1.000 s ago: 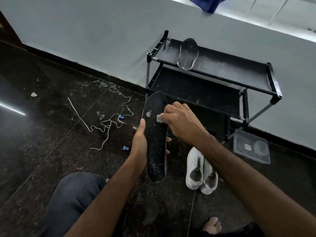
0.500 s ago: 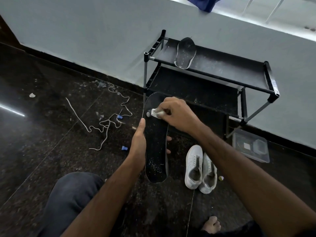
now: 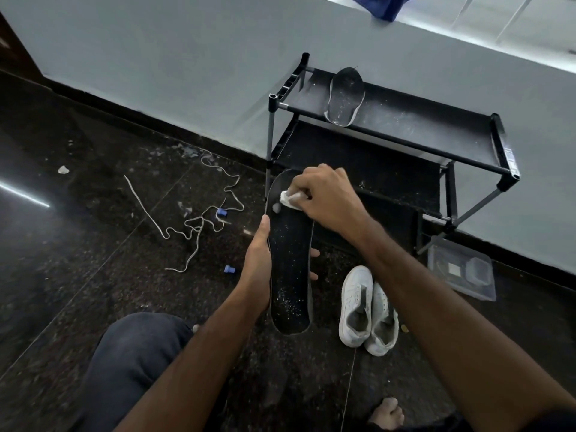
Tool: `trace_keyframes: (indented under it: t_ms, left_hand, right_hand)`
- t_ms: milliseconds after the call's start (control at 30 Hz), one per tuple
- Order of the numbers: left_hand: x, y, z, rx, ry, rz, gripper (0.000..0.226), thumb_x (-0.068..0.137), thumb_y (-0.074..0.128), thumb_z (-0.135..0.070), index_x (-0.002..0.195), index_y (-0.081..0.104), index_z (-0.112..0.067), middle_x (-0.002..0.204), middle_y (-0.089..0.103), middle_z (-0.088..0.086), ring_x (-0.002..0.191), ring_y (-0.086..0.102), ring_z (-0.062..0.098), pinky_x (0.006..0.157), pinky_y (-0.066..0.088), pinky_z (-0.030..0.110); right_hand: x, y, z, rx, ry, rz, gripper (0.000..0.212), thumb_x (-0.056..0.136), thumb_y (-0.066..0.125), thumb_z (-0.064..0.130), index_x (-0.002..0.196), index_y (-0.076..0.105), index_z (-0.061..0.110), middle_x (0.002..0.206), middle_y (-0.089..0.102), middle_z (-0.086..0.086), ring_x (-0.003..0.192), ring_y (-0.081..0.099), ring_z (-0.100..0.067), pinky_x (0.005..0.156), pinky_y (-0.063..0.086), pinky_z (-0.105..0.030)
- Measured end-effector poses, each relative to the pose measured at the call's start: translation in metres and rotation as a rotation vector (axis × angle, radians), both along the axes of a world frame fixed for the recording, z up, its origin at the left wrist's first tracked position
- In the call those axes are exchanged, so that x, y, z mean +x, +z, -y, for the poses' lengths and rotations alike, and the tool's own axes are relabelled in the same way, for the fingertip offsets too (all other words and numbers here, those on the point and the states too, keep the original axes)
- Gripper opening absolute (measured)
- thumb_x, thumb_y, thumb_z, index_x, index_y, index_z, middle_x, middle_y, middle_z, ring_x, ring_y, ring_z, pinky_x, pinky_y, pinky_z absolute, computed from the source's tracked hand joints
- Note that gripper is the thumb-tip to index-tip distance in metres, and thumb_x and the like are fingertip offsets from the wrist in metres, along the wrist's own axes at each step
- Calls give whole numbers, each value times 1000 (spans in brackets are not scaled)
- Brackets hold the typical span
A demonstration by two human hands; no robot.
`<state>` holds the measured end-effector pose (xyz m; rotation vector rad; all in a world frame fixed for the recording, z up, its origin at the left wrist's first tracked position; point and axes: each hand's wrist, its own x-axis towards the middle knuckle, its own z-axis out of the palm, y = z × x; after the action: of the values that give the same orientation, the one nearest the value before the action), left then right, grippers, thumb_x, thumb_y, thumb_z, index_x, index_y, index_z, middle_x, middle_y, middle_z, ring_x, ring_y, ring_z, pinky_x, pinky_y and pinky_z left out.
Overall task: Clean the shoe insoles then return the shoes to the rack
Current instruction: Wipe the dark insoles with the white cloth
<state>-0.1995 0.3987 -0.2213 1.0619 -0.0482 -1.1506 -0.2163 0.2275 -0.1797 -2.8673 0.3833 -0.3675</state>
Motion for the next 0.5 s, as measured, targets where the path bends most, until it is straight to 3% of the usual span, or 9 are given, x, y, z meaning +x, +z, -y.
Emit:
trace_keyframes:
  t_ms: [167,233,300,400,500]
  left_hand:
    - [-5,0,-1,-20,-7,2,79,103,25,-62,124,64,4,98,69,34,65,69,37,57,61,43]
    - [-3,-1,0,-24,8,-4,78,103,25,-61,124,65,2,100,70,35,68,70,38,58,61,43]
    - [-1,-1,1,-27,33,-31,77,103,26,-62,120,68,0,104,69,37,75,72,40,58,61,45]
    - [-4,2,3,-38,55,-32,75,103,27,-62,106,77,-7,109,70,32,85,72,39,58,61,46]
    - [-6,2,1,-37,48,-13,73,104,26,-60,111,73,-4,106,71,31,76,71,36,55,60,42]
  right_hand:
    - [3,0,15,-120,-382,267,12,92,68,33,99,73,25,93,65,8,93,55,-13,84,28,-30]
    - [0,10,15,-81,-423,346,14,92,66,33,103,72,26,95,63,10,94,52,-10,84,27,-28]
    - [-3,13,4,10,-357,340,14,92,66,31,104,71,26,95,63,11,94,51,-8,86,29,-29]
    - [-7,7,-14,236,-74,212,13,88,70,27,101,74,28,93,65,12,93,55,-6,92,42,-38]
    - [1,1,-16,146,-11,64,12,89,69,27,98,75,31,96,66,13,95,56,-7,96,42,-42]
